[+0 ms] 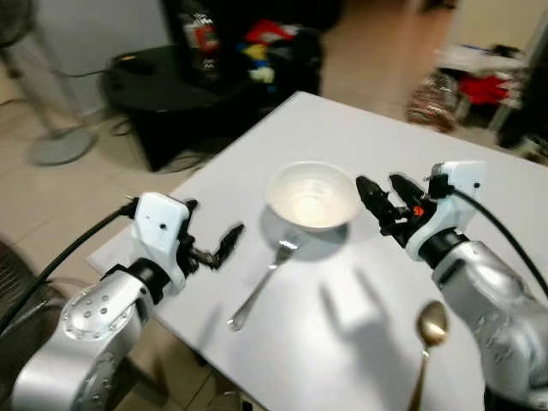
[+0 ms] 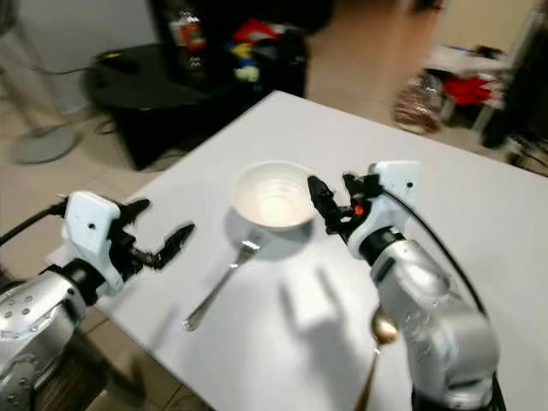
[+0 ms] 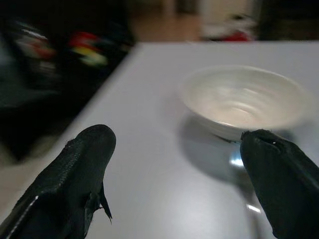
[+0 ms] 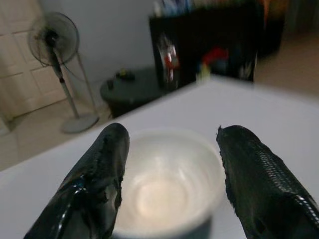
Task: Setting the table
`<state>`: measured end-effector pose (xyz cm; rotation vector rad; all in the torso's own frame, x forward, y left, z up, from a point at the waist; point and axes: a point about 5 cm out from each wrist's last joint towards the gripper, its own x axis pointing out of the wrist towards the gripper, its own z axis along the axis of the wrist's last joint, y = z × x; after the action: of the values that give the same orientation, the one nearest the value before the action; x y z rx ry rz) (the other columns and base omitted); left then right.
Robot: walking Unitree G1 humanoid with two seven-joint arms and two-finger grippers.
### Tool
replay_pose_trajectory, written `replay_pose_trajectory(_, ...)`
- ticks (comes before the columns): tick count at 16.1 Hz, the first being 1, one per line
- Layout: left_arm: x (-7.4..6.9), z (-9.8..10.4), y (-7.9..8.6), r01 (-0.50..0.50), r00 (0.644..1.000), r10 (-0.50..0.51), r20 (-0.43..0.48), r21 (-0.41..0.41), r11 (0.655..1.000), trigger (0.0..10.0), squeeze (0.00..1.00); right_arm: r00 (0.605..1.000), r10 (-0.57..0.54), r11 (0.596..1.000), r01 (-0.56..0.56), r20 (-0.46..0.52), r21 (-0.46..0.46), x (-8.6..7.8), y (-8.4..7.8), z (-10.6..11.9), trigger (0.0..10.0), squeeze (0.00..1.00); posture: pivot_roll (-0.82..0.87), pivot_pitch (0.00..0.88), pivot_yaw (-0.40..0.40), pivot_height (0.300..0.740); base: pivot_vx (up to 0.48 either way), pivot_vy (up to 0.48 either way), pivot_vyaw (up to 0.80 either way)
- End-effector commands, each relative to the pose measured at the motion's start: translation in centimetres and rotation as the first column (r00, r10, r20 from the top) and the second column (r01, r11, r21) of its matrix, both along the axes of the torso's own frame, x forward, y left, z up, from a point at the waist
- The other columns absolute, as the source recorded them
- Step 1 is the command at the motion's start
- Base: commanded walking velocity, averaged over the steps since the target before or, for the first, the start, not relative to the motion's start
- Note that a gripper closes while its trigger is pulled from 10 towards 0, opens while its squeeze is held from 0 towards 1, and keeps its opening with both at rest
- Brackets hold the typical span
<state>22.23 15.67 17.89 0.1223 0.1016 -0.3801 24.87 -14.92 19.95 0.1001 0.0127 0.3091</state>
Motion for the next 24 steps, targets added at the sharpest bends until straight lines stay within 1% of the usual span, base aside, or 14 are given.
replay_pose_trajectory(1, 0.4, 0.3, 0.3, -0.084, 0.995, 0.082, 0.062, 0.029, 0.996, 10.0, 0.00, 0.993, -0.026, 0.999, 0.030, 0.113, -0.033, -0.3, 0.5, 1.1, 10.0, 1.00, 0.05, 0.000, 0.075, 0.740, 0.000, 0.000, 0.80)
replay_pose_trajectory(2, 0.7, 0.4, 0.3, -0.122, 0.988, 0.121, 0.095, 0.015, 0.992, 10.0, 0.00, 0.984, -0.058, 0.998, 0.061, 0.171, -0.013, -0.5, 0.6, 1.5, 10.0, 1.00, 0.05, 0.000, 0.075, 0.740, 0.000, 0.000, 0.80)
replay_pose_trajectory(3, 0.8, 0.4, 0.4, -0.137, 0.985, 0.137, 0.105, -0.003, 0.991, 10.0, 0.00, 0.983, -0.057, 0.998, 0.060, 0.175, -0.013, -0.6, 0.7, 1.5, 10.0, 1.00, 0.05, 0.000, 0.070, 0.740, 0.000, 0.000, 0.80)
replay_pose_trajectory(5, 1.3, 1.2, 1.0, -0.233, 0.954, 0.234, 0.190, -0.026, 0.972, 10.0, 0.00, 0.983, -0.064, 0.998, 0.064, 0.173, 0.009, -1.2, 1.2, 0.9, 10.0, 1.00, 0.05, 0.000, 0.070, 0.740, 0.000, 0.000, 0.80)
replay_pose_trajectory(6, 1.4, 1.0, 1.1, -0.251, 0.954, 0.257, 0.157, -0.052, 0.966, 10.0, 0.00, 0.983, -0.046, 0.999, 0.044, 0.177, 0.019, -1.3, 1.6, 0.6, 10.0, 1.00, 0.05, 0.000, 0.058, 0.740, 0.000, 0.000, 0.80)
replay_pose_trajectory(7, 1.3, 0.7, 1.1, -0.250, 0.959, 0.254, 0.127, -0.043, 0.967, 10.0, 0.00, 0.984, -0.031, 0.999, 0.027, 0.173, 0.028, -1.3, 1.8, 0.4, 10.0, 1.00, 0.06, 0.000, 0.055, 0.740, 0.000, 0.000, 0.80)
replay_pose_trajectory(8, 0.8, 0.2, 1.1, -0.237, 0.962, 0.237, 0.133, -0.016, 0.971, 10.0, 0.00, 0.987, 0.003, 0.999, -0.009, 0.162, 0.037, -1.1, 2.1, 0.0, 10.0, 1.00, 0.06, 0.000, 0.055, 0.740, 0.000, 0.000, 0.80)
replay_pose_trajectory(9, 0.7, 0.1, 1.2, -0.255, 0.958, 0.254, 0.133, -0.008, 0.967, 10.0, 0.00, 0.987, 0.015, 0.999, -0.020, 0.159, 0.035, -1.1, 2.2, -0.1, 10.0, 1.00, 0.06, 0.000, 0.055, 0.740, 0.000, 0.000, 0.80)
replay_pose_trajectory(11, 0.7, 0.2, 1.0, -0.239, 0.960, 0.237, 0.151, -0.005, 0.971, 10.0, 0.00, 0.990, 0.053, 0.998, -0.058, 0.132, 0.035, -1.2, 2.4, -0.7, 10.0, 1.00, 0.06, 0.000, 0.039, 0.740, 0.000, 0.000, 0.80)
replay_pose_trajectory(13, 0.9, 0.1, 1.1, -0.268, 0.953, 0.267, 0.142, -0.008, 0.963, 10.0, 0.00, 0.993, 0.047, 0.998, -0.052, 0.111, 0.038, -1.0, 2.1, -1.5, 10.0, 1.00, 0.07, 0.000, 0.038, 0.740, 0.000, 0.000, 0.80)
replay_pose_trajectory(14, 1.1, 0.3, 0.9, -0.271, 0.952, 0.273, 0.142, -0.029, 0.962, 10.0, 0.00, 0.991, 0.056, 0.996, -0.063, 0.123, 0.057, -0.9, 2.0, -1.1, 10.0, 1.00, 0.07, 0.000, 0.038, 0.740, 0.000, 0.000, 0.80)
replay_pose_trajectory(15, 0.9, 0.2, 0.8, -0.266, 0.953, 0.265, 0.147, -0.013, 0.964, 10.0, 0.00, 0.988, 0.069, 0.995, -0.078, 0.139, 0.060, -0.8, 2.1, -0.9, 10.0, 1.00, 0.07, 0.000, 0.024, 0.740, 0.000, 0.000, 0.80)
replay_pose_trajectory(19, 0.5, 0.3, 1.0, -0.293, 0.945, 0.295, 0.145, -0.031, 0.955, 10.0, 0.00, 0.985, 0.056, 0.997, -0.063, 0.164, 0.037, -0.7, 1.6, -0.6, 10.0, 1.00, 0.07, 0.000, 0.021, 0.740, 0.000, 0.000, 0.80)
replay_pose_trajectory(24, 0.3, -0.1, 0.6, -0.275, 0.953, 0.277, 0.124, -0.034, 0.961, 10.0, 0.00, 0.991, 0.061, 0.994, -0.072, 0.122, 0.084, -0.7, 1.8, -1.3, 10.0, 1.00, 0.08, 0.000, 0.012, 0.740, 0.000, 0.000, 0.80)
